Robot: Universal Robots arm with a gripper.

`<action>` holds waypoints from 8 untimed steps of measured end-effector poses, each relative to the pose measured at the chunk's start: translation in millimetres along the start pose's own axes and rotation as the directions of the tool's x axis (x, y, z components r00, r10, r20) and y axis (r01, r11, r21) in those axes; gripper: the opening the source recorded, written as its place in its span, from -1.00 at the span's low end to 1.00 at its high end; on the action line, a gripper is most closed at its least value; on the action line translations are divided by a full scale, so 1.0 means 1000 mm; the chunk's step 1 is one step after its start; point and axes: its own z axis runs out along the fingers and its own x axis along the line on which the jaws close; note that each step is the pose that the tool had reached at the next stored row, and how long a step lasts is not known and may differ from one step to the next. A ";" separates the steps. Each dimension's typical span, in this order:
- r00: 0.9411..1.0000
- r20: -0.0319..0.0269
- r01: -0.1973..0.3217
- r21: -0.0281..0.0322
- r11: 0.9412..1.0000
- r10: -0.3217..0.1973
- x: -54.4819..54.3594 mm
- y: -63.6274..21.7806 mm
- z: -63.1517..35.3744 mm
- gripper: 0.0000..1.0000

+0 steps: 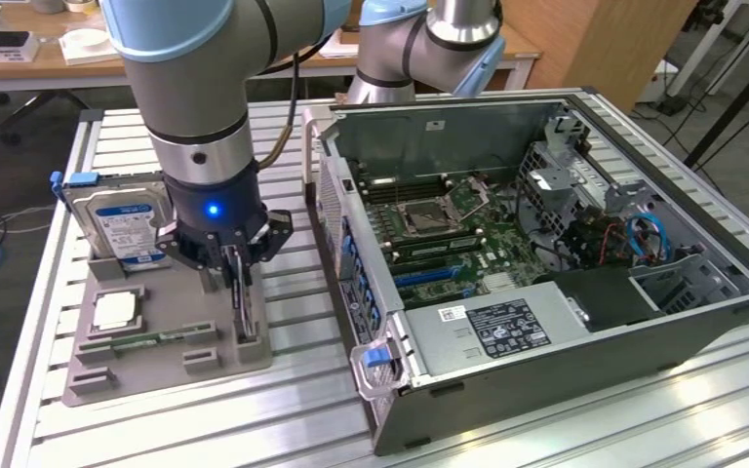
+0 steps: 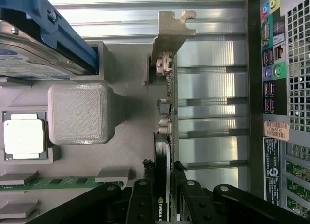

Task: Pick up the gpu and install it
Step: 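Pick up the gpu and move the gpu toward the slot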

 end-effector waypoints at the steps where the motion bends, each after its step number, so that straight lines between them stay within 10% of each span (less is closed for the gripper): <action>1: 1.000 0.000 0.000 0.000 1.000 0.000 0.000 0.0000 0.0000 -0.47; 8: 1.000 0.000 0.000 0.000 1.000 0.000 0.000 0.0002 -0.0049 -0.47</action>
